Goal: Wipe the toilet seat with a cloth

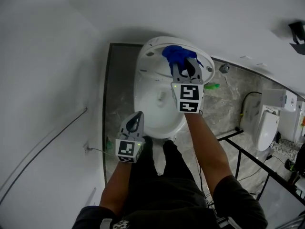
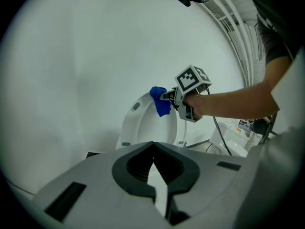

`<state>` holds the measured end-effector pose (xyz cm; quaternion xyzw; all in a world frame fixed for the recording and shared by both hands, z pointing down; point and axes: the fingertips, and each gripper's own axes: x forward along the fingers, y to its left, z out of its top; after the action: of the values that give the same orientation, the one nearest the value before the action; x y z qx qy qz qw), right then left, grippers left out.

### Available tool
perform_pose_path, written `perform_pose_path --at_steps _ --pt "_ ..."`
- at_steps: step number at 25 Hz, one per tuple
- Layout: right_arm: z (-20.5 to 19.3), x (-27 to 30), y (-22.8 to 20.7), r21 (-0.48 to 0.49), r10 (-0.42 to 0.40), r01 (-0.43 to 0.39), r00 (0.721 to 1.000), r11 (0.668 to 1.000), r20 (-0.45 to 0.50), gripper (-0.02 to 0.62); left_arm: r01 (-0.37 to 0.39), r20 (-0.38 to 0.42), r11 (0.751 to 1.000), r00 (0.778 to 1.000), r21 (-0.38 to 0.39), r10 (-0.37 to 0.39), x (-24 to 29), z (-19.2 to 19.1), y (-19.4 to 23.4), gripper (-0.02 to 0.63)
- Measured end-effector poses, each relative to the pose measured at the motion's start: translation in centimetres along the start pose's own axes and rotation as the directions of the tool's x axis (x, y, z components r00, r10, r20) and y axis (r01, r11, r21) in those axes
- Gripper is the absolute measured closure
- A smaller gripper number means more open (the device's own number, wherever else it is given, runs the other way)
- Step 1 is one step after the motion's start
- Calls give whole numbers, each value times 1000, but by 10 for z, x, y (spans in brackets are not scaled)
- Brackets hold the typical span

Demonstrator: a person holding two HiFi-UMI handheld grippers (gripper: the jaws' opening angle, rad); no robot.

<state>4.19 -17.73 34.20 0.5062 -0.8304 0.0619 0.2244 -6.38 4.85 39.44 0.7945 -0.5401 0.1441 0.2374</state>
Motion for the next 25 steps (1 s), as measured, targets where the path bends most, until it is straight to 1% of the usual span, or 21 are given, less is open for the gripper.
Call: perform_pose_path --at_steps 3,6,9,13,16,21,23,25 --pt "-7 -6 -17 -12 -28 28 1000 1000 -8 505 10 -33 1000 999 -1 -10 -1 -12 -4 597" --pt "-16 -14 -36 -26 -66 66 998 998 -10 505 32 -48 999 998 6 -31 5 -18 -13 597" --pt "-27 -22 -53 -17 -104 103 995 994 -14 505 50 -49 999 998 17 -49 12 -16 -22 597" --pt "-41 -32 -71 -23 -129 128 991 991 -30 505 40 -31 999 999 10 -40 17 -8 -23 597" --pt "-61 -38 -82 -51 -152 150 987 987 -54 505 31 -35 1000 999 -2 -32 17 -12 -19 597" --pt "-101 -42 -93 -108 -184 172 976 979 -113 505 38 -71 999 997 -15 -39 17 -29 -28 597" --pt "-120 -44 -94 -113 -189 174 971 978 -144 505 39 -82 999 996 -27 -41 17 -36 -32 597" --pt "-141 -45 -95 -98 -193 177 965 979 -180 505 41 -88 999 995 -30 -44 20 -42 -36 597"
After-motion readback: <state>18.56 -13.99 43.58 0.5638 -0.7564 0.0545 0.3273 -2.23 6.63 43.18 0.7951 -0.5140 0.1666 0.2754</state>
